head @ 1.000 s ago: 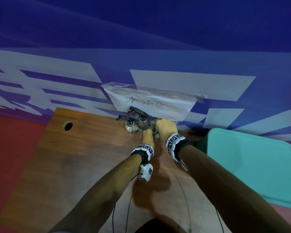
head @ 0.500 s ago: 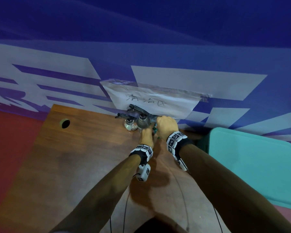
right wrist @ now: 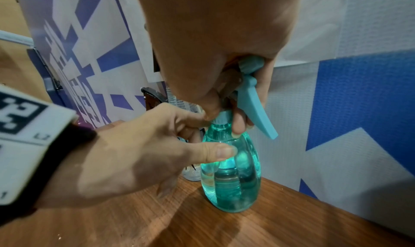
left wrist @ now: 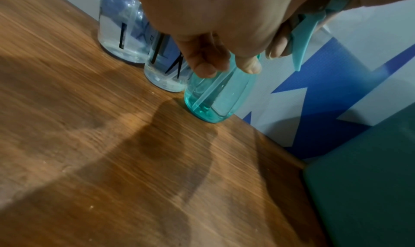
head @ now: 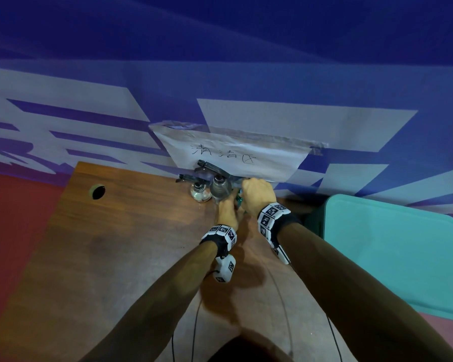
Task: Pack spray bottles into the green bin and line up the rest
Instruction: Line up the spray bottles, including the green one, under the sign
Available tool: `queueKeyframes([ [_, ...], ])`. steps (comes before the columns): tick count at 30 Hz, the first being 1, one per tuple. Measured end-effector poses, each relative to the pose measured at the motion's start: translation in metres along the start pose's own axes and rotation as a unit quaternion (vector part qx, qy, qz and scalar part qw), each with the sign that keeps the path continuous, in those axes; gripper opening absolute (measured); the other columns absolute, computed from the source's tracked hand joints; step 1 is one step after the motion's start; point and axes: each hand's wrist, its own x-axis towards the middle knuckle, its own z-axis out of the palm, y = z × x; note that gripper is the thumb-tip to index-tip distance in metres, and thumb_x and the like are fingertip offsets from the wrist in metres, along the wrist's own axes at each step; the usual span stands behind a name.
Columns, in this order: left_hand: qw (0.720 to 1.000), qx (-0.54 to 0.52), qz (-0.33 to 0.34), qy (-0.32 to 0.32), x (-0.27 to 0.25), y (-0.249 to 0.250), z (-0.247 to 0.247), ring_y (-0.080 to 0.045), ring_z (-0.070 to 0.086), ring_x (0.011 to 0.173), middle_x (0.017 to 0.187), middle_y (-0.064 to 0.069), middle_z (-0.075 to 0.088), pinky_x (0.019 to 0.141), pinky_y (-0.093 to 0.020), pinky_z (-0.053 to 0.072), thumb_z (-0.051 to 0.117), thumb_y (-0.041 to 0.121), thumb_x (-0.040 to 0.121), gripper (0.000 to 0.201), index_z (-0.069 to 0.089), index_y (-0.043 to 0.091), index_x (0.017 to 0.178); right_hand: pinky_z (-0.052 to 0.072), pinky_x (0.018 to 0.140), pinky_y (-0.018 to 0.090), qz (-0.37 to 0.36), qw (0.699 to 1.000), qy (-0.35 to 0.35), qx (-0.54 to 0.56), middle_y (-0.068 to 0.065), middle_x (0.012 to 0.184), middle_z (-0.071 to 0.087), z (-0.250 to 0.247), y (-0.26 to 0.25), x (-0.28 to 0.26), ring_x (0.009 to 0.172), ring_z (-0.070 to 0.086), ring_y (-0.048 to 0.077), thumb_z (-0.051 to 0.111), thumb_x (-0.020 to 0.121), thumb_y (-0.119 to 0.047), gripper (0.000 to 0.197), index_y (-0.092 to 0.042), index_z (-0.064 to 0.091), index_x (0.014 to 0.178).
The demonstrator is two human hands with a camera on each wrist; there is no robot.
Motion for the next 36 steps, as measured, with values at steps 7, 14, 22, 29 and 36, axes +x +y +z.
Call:
queueKeyframes([
  [7, 0.998, 0.041, 0.039, 0.015, 0.001, -0.005, 0.002, -0.020, 0.060, 0.079, 0.096, -0.013, 0.070, 0.076, -0.035, 0.055, 0.053, -0.004, 0.082, 0.056, 0.056, 0.009, 0.136, 0.051, 0.080, 0.038, -0.004, 1.000, -0.008, -0.005, 0.010, 0.105, 0.068, -0.002, 0.002, -0.001, 0.097, 0.066, 0.030, 0.066, 0.088, -0.017, 0.022, -0.009, 0.062, 0.108],
  [14, 1.000, 0.013, 0.011, 0.014, 0.001, -0.008, 0.006, -0.032, 0.066, 0.073, 0.084, -0.016, 0.069, 0.073, -0.043, 0.059, 0.053, 0.007, 0.091, 0.045, 0.056, 0.013, 0.136, 0.051, 0.080, 0.037, 0.000, 1.000, 0.016, -0.017, 0.009, 0.107, 0.070, 0.002, 0.000, -0.002, 0.099, 0.067, 0.028, 0.070, 0.086, -0.022, 0.030, -0.009, 0.061, 0.112],
  [22, 1.000, 0.018, -0.023, 0.008, -0.001, -0.010, 0.010, -0.030, 0.067, 0.086, 0.097, -0.016, 0.069, 0.080, -0.040, 0.057, 0.050, 0.008, 0.095, 0.059, 0.041, 0.029, 0.149, 0.050, 0.078, 0.037, 0.003, 1.000, 0.027, -0.015, 0.009, 0.106, 0.070, 0.006, 0.001, -0.001, 0.097, 0.067, 0.029, 0.064, 0.090, -0.022, 0.024, -0.009, 0.061, 0.110],
  [29, 0.999, 0.046, -0.009, 0.001, 0.001, -0.016, 0.012, -0.030, 0.068, 0.090, 0.105, -0.017, 0.070, 0.083, -0.045, 0.058, 0.050, 0.004, 0.090, 0.067, 0.036, 0.027, 0.151, 0.051, 0.078, 0.037, 0.001, 0.999, 0.027, -0.023, 0.009, 0.105, 0.070, 0.008, 0.002, 0.002, 0.096, 0.067, 0.028, 0.066, 0.089, -0.023, 0.026, -0.009, 0.060, 0.111],
  [36, 0.992, 0.115, -0.048, -0.031, 0.006, 0.004, -0.002, -0.036, 0.061, 0.111, 0.120, -0.022, 0.063, 0.095, -0.044, 0.050, 0.062, 0.005, 0.090, 0.040, 0.055, 0.007, 0.129, 0.052, 0.076, 0.037, -0.001, 0.998, 0.022, -0.052, 0.008, 0.104, 0.070, 0.013, 0.000, 0.004, 0.095, 0.068, 0.028, 0.069, 0.088, -0.026, 0.038, -0.010, 0.055, 0.119],
])
